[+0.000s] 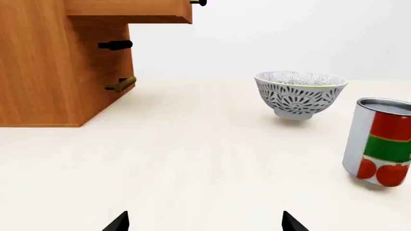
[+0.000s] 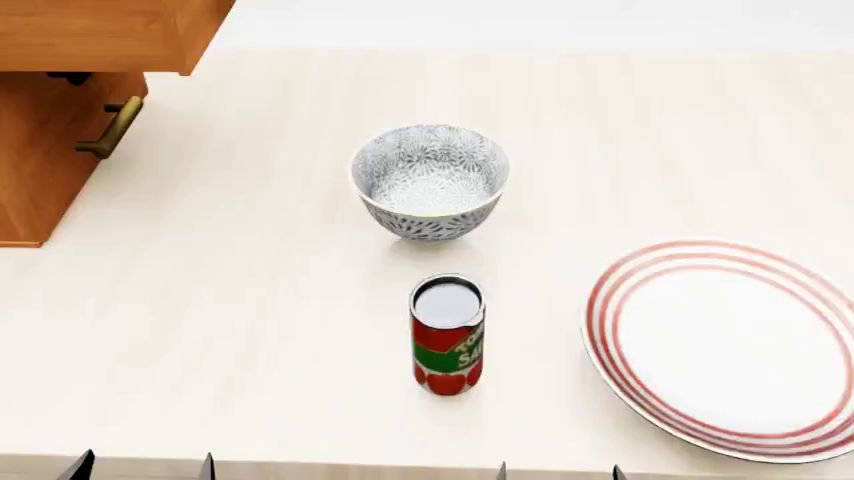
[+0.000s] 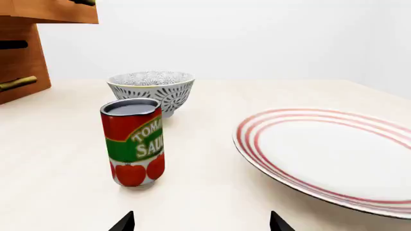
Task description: Put the bowl on top of the cabinet.
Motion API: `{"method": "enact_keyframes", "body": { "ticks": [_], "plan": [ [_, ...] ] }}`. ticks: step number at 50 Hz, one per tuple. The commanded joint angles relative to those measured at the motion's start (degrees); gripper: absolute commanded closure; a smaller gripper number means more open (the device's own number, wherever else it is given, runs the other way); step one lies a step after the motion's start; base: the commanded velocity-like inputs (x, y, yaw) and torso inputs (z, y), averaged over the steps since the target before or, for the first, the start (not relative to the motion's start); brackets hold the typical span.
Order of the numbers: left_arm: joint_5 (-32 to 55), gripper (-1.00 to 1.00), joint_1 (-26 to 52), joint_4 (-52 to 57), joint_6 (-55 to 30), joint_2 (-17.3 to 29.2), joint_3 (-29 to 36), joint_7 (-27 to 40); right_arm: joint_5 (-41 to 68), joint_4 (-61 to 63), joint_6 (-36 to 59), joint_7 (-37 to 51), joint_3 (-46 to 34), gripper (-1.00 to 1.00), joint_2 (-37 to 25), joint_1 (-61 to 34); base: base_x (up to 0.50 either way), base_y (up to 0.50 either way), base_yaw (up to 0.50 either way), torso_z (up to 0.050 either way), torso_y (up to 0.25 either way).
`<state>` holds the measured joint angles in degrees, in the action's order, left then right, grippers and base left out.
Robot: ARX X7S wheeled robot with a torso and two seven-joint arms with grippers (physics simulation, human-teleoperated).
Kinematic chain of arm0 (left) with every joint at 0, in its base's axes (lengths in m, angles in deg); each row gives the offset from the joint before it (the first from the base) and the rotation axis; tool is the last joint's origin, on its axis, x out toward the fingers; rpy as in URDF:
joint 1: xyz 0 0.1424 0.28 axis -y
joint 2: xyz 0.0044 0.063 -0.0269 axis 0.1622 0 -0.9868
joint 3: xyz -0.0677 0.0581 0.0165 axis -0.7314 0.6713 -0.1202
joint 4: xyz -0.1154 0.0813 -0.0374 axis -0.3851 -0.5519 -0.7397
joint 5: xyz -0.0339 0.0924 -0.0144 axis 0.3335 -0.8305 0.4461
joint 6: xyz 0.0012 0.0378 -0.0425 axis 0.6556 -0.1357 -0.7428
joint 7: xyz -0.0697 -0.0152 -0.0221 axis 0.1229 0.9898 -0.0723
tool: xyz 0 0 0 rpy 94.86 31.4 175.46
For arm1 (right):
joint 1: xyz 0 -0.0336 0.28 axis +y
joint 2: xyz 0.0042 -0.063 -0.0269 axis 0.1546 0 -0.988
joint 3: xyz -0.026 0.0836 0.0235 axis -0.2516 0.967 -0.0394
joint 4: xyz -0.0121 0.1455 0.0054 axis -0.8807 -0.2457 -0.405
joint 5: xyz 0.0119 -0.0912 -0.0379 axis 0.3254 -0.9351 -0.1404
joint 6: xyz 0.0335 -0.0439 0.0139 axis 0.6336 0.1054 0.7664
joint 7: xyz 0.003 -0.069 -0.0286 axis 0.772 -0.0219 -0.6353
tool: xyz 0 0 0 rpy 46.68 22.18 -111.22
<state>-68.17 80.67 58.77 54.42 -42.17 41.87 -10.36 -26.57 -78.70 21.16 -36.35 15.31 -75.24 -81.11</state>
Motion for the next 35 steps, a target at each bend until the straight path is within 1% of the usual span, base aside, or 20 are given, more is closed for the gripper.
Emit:
{"method": "enact_keyframes", "body": {
  "ticks": [1, 20, 22, 23, 24, 25, 27, 28, 30, 33, 35],
  "plan": [
    [0.9, -1.00, 0.0, -0.2, 0.1, 0.9, 1.1, 1.0, 0.8, 0.1, 0.4, 1.3, -1.0, -1.00, -0.9, 0.0, 0.00, 0.00, 0.00, 0.000, 0.000],
    [3.6, -1.00, 0.2, -0.3, 0.1, 3.4, 3.9, 4.3, 4.0, 0.0, 1.1, 4.1, -3.8, -1.00, -3.4, -0.2, 0.00, 0.00, 0.00, 0.000, 0.000],
    [1.5, -1.00, -0.7, 1.5, 4.0, 3.7, 4.5, 5.6, 5.1, 1.1, -2.4, 4.3, -3.3, -1.00, -3.2, 0.2, 0.00, 0.00, 0.00, 0.000, 0.000],
    [0.5, -1.00, -2.1, 4.7, 8.7, 3.8, 4.6, 6.4, 8.2, 3.3, -10.3, 3.9, -1.7, -1.00, -2.2, 0.9, 0.00, 0.00, 0.00, 0.000, 0.000],
    [-0.4, -1.00, -2.6, 5.7, 9.8, 4.0, 4.8, 7.0, 7.4, 3.8, -15.1, 4.3, -1.5, -1.00, -2.1, 1.4, 0.00, 0.00, 0.00, 0.000, 0.000],
    [-2.2, -1.00, -3.8, 8.8, 13.4, 4.2, 4.7, 8.2, 5.9, 5.9, -22.3, 5.1, -1.2, -1.00, -1.8, 2.4, 0.00, 0.00, 0.00, 0.000, 0.000],
    [-4.5, -1.00, -5.3, 13.1, 17.1, 4.4, 4.3, 10.1, 4.8, 8.8, -27.3, 6.3, -1.2, -1.00, -1.8, 3.0, 0.00, 0.00, 0.00, 0.000, 0.000],
    [-5.2, -1.00, -5.6, 13.8, 17.4, 4.5, 4.3, 10.6, 6.3, 9.2, -27.6, 6.3, -1.3, -1.00, -2.0, 3.2, 0.00, 0.00, 0.00, 0.000, 0.000],
    [-6.9, -1.00, -6.6, 16.8, 18.4, 4.5, 4.0, 11.9, 4.0, 10.1, -26.4, 8.2, -1.1, -1.00, -2.0, 3.1, 0.00, 0.00, 0.00, 0.000, 0.000],
    [-8.2, -1.00, -7.5, 19.2, 19.3, 4.7, 4.4, 12.5, 4.8, 9.9, -26.7, 8.4, -1.8, -1.00, -2.6, 3.1, 0.00, 0.00, 0.00, 0.000, 0.000],
    [-8.1, -1.00, -7.7, 19.8, 19.2, 4.8, 4.5, 12.9, 1.0, 9.7, -28.7, 10.0, -2.0, -1.00, -2.4, 3.2, 0.00, 0.00, 0.00, 0.000, 0.000]
  ]
}}
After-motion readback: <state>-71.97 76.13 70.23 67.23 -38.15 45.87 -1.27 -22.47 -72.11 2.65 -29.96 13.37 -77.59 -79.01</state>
